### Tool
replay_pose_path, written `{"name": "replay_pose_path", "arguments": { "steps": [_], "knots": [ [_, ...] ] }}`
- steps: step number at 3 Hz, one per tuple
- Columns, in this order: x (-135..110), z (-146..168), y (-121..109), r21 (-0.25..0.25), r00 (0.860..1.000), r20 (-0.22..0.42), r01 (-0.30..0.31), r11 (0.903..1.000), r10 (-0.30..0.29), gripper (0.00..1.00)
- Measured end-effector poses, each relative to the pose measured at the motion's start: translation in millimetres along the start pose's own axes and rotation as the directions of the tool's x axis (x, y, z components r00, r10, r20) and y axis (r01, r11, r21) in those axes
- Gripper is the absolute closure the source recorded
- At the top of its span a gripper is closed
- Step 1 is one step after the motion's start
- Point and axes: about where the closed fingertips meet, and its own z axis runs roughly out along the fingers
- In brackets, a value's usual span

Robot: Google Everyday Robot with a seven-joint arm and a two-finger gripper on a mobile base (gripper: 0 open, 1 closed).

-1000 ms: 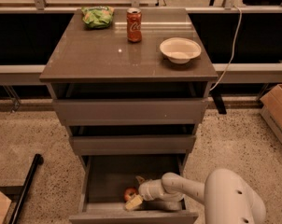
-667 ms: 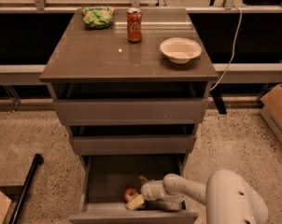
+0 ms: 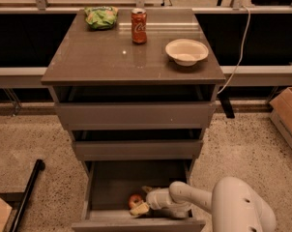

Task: Pick apple from bottom drawer and place on counter

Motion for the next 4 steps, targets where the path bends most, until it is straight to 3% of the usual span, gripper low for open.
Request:
{"name": "replay_pose_path", "arguments": {
  "steps": [3,4],
  "knots": [
    [-18.0,3.9,7.2,-0.041,1.000,0.023,0.013,0.9990,-0.013,0.97],
    [-58.8,-62.7,31.1,-0.124,0.996,0.018,0.090,0.9882,-0.089,1.00]
  ]
}}
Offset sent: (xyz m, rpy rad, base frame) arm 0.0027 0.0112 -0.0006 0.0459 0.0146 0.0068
